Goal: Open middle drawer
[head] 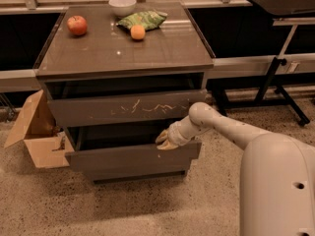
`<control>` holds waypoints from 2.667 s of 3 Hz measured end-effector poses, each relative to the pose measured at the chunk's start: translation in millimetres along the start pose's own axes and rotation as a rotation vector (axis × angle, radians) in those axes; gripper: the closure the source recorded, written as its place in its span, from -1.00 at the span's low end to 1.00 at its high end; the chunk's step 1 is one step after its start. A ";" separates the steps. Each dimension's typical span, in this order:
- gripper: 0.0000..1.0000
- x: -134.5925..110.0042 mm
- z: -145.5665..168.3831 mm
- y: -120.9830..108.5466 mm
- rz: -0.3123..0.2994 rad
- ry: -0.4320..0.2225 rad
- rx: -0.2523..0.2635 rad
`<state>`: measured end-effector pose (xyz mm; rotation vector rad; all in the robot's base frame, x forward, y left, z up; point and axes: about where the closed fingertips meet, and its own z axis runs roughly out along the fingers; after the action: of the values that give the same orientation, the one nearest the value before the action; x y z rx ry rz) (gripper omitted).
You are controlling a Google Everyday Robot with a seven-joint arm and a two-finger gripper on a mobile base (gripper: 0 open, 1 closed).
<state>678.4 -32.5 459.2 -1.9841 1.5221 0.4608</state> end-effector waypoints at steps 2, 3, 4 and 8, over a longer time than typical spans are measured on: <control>0.36 -7.8 2.0 7.5 -0.008 -0.009 -0.011; -0.11 -7.9 2.1 7.5 -0.008 -0.009 -0.011; -0.57 -7.9 2.1 7.5 -0.008 -0.009 -0.011; -1.00 -7.5 24.2 59.8 0.082 -0.002 -0.155</control>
Offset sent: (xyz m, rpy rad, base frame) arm -0.0092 0.0059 0.0013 0.0046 0.0047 0.0153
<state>621.1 -21.8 430.7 -2.0424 1.6140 0.6318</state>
